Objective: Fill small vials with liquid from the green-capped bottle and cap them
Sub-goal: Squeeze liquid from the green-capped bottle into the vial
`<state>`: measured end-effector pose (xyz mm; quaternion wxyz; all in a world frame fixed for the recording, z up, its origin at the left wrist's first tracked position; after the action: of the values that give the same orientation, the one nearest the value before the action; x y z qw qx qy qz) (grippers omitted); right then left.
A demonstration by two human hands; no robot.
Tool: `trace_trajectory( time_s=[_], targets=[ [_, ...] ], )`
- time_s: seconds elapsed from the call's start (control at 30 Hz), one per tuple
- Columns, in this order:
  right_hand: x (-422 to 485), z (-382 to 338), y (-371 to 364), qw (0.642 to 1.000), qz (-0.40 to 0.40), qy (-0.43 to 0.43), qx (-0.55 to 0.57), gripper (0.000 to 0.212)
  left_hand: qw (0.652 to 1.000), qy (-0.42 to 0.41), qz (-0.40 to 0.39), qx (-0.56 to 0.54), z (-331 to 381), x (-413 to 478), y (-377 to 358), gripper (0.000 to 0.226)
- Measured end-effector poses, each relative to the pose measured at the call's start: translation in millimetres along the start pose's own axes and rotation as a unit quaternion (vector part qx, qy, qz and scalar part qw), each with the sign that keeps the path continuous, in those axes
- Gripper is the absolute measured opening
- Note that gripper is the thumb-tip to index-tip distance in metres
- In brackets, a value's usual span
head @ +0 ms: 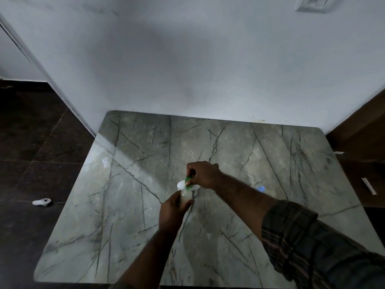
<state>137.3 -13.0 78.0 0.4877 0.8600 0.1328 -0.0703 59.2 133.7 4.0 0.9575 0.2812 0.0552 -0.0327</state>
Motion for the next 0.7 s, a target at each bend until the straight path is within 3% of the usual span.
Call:
trace_trajectory(
  time_s=[0.7],
  targets=[
    [4.2,0.0,-0.6,1.0,-0.018,-0.002,-0.008,0.027,1.0,-0.001,0.001,-0.011,1.1,0.8,1.0,0.04]
  ],
)
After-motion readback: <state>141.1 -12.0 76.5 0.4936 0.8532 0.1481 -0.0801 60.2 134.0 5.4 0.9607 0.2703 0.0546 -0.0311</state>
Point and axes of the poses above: each hand's wrist, its own x-axis towards the middle knuckle, its own y-axis out of the back of the hand, z = x × y, the point moved 6 cm from there along x, towards the middle knuckle, and after that the axes turned 3 degrees about z, right-handed, at the moved point
